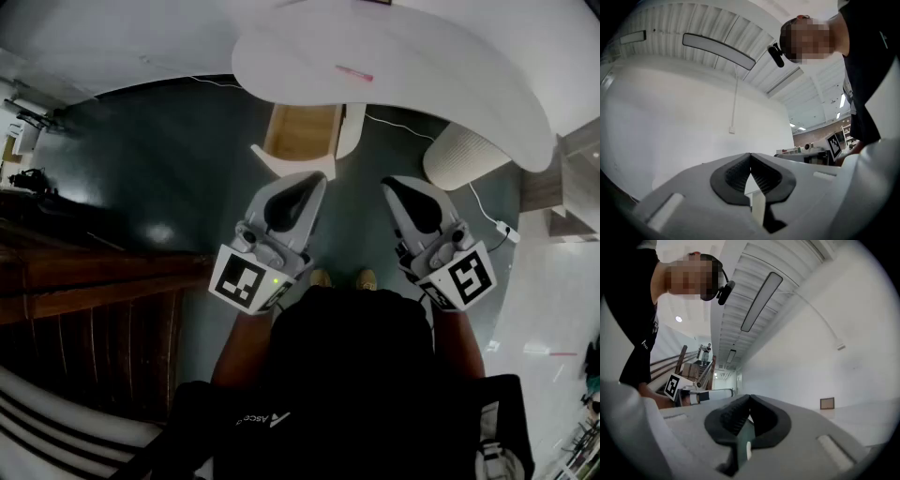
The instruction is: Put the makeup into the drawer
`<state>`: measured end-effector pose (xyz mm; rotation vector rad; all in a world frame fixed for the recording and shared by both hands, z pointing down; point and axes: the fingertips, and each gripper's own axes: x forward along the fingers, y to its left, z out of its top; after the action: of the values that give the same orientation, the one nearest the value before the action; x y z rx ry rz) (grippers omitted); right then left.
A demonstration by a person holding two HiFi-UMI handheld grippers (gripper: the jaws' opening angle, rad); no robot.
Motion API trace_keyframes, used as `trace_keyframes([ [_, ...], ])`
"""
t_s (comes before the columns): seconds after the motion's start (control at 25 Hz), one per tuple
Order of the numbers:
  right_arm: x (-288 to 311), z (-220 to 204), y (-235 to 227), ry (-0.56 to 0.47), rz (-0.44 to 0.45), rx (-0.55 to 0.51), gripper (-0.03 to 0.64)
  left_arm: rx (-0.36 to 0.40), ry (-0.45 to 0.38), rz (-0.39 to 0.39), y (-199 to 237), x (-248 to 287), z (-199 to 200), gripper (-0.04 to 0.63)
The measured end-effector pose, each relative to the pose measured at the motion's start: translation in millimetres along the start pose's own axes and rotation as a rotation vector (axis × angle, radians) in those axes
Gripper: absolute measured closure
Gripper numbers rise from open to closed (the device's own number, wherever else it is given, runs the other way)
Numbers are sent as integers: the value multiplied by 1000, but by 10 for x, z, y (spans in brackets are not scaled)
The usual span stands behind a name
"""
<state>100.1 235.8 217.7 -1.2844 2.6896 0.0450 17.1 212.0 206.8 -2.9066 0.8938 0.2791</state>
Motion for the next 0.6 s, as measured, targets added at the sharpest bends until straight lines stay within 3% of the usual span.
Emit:
trace_keyframes([
  [0.6,335,-80,76,14,-60,-13,614,-35,-21,-14,434,-205,-10,584],
])
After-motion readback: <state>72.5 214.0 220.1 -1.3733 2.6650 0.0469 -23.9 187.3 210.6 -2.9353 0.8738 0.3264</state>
